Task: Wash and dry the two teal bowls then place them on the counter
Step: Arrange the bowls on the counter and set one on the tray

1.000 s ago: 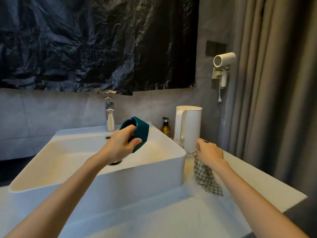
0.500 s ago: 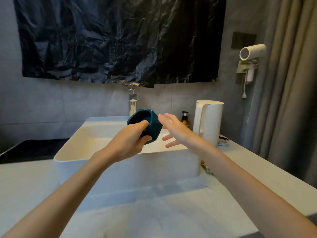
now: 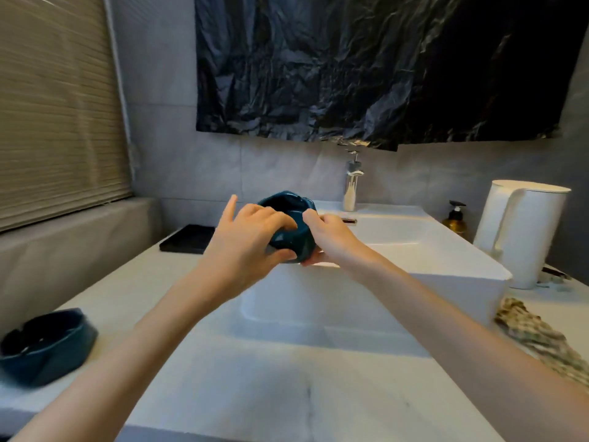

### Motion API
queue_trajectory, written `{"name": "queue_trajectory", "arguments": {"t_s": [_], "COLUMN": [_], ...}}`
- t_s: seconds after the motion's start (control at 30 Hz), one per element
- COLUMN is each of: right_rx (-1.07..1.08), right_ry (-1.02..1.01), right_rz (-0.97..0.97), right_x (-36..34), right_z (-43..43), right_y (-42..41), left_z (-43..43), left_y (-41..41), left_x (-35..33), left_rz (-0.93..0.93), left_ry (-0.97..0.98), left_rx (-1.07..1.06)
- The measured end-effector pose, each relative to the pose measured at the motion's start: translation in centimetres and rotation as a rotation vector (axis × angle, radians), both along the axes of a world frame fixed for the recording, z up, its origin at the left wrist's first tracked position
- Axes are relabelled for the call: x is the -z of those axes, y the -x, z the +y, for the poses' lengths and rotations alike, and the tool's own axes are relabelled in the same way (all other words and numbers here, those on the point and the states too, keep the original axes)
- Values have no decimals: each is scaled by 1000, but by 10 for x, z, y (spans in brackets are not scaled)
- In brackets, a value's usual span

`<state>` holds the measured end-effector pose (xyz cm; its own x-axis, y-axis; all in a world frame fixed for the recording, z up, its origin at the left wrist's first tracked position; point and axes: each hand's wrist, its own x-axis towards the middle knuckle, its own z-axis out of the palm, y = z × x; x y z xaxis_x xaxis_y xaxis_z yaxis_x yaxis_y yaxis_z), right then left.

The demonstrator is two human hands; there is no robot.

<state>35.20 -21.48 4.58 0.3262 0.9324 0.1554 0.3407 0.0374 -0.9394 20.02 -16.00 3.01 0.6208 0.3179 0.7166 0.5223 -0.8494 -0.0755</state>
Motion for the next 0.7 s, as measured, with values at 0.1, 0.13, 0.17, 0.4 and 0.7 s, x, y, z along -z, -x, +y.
{"name": "queue_trajectory", "arguments": {"t_s": [0.1, 0.13, 0.17, 0.4, 0.7], "right_rx": [-76, -103, -130, -291, -423], "right_ry": [42, 62, 84, 240, 370], "right_rz": [88, 113, 137, 190, -175], "right_x": [11, 16, 22, 66, 110], "right_z": [19, 24, 28, 47, 64], "right_y": [30, 42, 53, 118, 148], "left_z": [5, 4, 3, -18, -28], "left_y": [41, 55, 67, 127, 159], "left_x": [12, 18, 25, 77, 122], "left_rz": [-203, -255, -296, -446, -586], "left_ry": [50, 98, 136, 481, 610], "left_rx": [-189, -257, -318, -469, -484]}}
